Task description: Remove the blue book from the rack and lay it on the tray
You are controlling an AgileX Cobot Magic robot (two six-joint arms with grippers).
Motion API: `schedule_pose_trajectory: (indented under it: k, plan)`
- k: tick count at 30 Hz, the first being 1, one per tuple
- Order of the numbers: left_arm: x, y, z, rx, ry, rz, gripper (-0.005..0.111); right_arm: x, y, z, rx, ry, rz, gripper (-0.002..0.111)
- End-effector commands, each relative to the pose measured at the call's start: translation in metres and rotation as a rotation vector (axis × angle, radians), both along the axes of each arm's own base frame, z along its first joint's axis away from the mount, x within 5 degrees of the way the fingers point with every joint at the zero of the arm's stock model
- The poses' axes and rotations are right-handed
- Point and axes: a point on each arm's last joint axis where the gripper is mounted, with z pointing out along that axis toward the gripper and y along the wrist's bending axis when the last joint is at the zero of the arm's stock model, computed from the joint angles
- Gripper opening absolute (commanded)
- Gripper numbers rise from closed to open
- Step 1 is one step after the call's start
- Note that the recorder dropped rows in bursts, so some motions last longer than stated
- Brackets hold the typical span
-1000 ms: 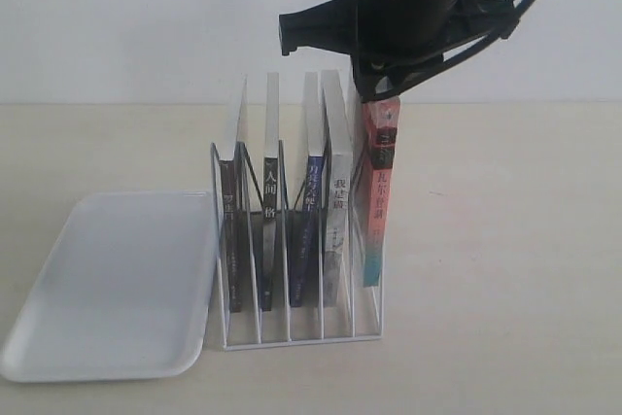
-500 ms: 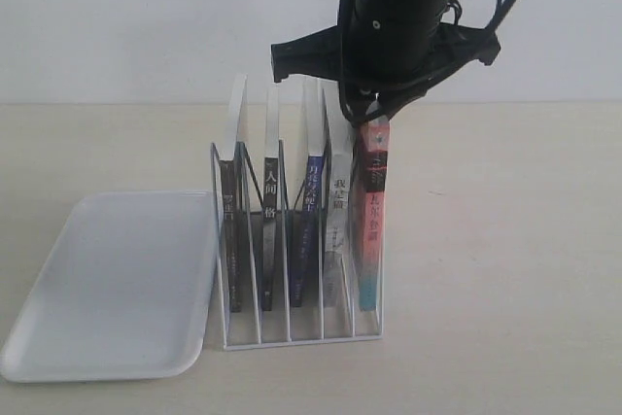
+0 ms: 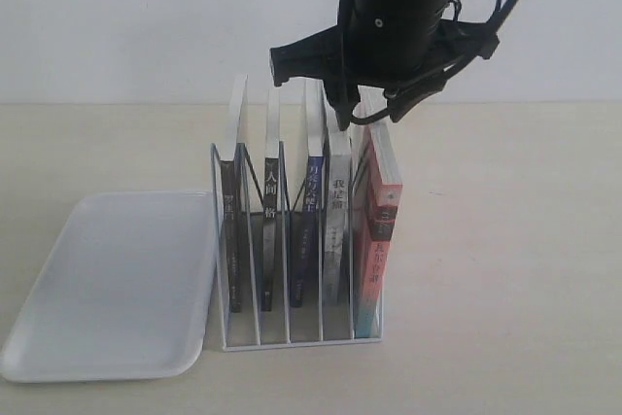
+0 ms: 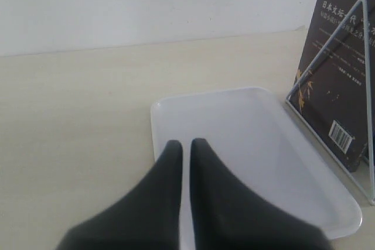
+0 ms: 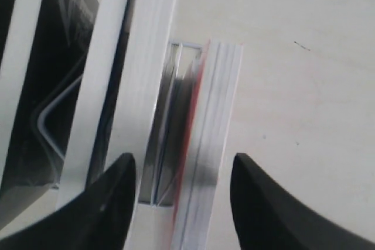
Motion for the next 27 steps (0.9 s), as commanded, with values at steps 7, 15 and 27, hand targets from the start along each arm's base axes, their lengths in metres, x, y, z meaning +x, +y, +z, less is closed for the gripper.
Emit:
schedule_pose_trajectory:
  k: [7, 15, 27]
  plan:
    - [0.000, 0.000, -0.001, -0.006, -0.001, 0.005, 0.005, -0.029, -0.018, 0.060, 0.187, -0.115, -0.001, 0.049]
    - [0.000, 0.000, -0.001, -0.006, -0.001, 0.005, 0.005, -0.036, 0.011, 0.064, 0.472, -0.029, 0.113, 0.049]
    - [0.000, 0.000, -0.001, -0.006, -0.001, 0.005, 0.005, -0.036, 0.059, 0.033, 0.453, 0.007, 0.208, 0.049]
